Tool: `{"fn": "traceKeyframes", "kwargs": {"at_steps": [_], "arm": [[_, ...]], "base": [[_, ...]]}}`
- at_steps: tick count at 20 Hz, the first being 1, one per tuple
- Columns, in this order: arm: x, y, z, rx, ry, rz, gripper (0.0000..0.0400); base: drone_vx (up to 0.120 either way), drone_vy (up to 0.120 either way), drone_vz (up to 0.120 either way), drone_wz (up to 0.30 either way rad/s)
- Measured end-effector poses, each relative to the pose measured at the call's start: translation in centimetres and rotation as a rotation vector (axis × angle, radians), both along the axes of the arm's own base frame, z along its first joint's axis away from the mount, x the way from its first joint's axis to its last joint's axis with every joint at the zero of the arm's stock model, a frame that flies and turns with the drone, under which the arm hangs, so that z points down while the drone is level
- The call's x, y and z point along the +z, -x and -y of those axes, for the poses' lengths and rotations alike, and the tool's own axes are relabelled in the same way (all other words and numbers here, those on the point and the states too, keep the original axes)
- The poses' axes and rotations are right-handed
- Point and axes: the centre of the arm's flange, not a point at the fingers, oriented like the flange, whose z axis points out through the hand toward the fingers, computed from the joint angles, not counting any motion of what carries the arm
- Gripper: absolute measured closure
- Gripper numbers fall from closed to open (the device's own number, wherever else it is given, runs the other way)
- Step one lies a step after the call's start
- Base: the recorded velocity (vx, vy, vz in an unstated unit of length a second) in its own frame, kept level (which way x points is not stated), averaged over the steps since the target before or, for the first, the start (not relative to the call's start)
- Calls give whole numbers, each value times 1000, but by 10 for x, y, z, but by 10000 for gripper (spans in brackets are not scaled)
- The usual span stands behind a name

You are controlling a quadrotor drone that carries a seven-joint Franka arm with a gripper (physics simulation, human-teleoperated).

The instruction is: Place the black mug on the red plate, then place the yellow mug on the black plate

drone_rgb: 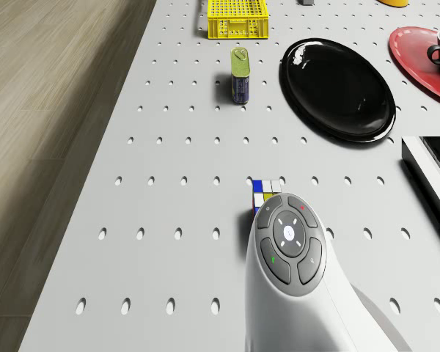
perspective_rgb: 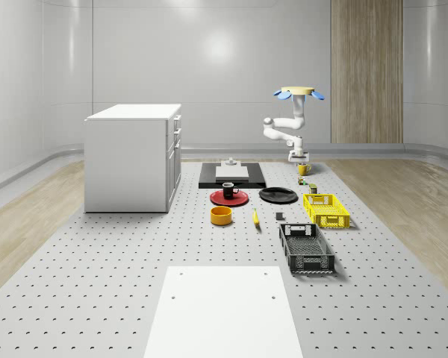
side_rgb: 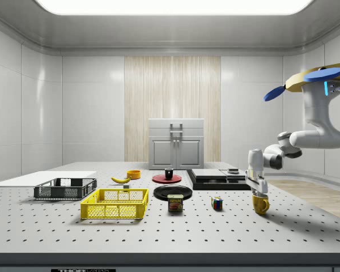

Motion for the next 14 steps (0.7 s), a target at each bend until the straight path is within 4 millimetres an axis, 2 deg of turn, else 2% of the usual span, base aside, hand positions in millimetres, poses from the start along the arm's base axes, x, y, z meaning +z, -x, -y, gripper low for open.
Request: {"fn": "traceKeyframes", "kwargs": {"at_steps": [5,13,14], "arm": [[-3,0,0,0,0,0,279],[-27,0,0,0,0,0,288],[-29,0,0,0,0,0,289]], "base": [[0,0,0,0],[0,0,115,0],[80,-40,120,0]]}}
